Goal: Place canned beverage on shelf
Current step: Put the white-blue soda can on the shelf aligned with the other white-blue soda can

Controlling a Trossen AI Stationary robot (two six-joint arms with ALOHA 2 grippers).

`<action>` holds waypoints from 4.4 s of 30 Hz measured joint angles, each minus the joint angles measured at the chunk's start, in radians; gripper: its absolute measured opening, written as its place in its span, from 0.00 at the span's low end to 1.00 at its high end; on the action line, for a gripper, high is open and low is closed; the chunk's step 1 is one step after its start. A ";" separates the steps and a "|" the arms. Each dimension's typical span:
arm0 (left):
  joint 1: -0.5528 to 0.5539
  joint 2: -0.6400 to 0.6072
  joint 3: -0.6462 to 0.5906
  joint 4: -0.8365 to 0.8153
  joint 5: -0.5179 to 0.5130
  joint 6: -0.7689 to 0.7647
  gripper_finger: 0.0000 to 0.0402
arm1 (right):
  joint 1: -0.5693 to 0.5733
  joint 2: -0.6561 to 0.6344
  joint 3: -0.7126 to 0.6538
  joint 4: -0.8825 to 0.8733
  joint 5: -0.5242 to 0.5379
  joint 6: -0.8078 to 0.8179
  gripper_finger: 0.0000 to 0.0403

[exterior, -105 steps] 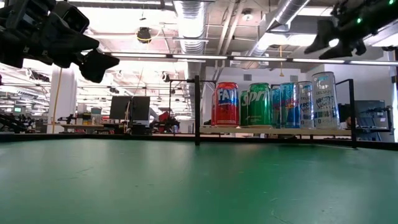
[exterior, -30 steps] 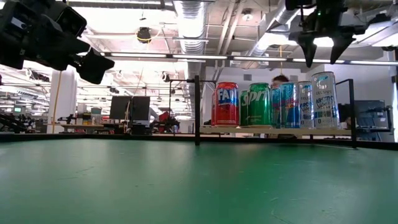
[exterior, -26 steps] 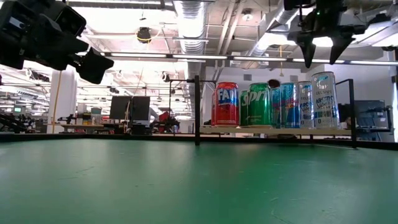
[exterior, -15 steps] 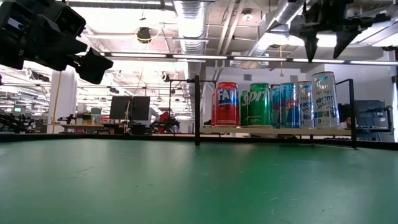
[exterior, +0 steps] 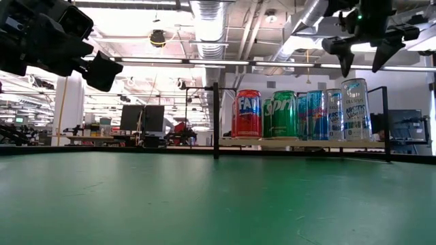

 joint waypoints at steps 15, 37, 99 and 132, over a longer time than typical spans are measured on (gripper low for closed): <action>0.000 0.000 0.000 0.013 -0.005 -0.026 0.65 | -0.079 -0.003 -0.011 0.046 0.063 -0.018 0.88; 0.000 0.000 0.000 0.008 0.002 -0.030 0.65 | -0.136 -0.002 -0.150 0.204 0.124 -0.076 0.88; 0.000 0.000 0.056 0.019 -0.031 -0.093 0.65 | -0.227 -0.420 -0.376 0.741 0.065 -0.939 0.64; 0.000 0.000 0.057 0.000 -0.031 -0.101 0.65 | -0.265 -0.421 -0.452 0.849 0.021 -0.993 0.69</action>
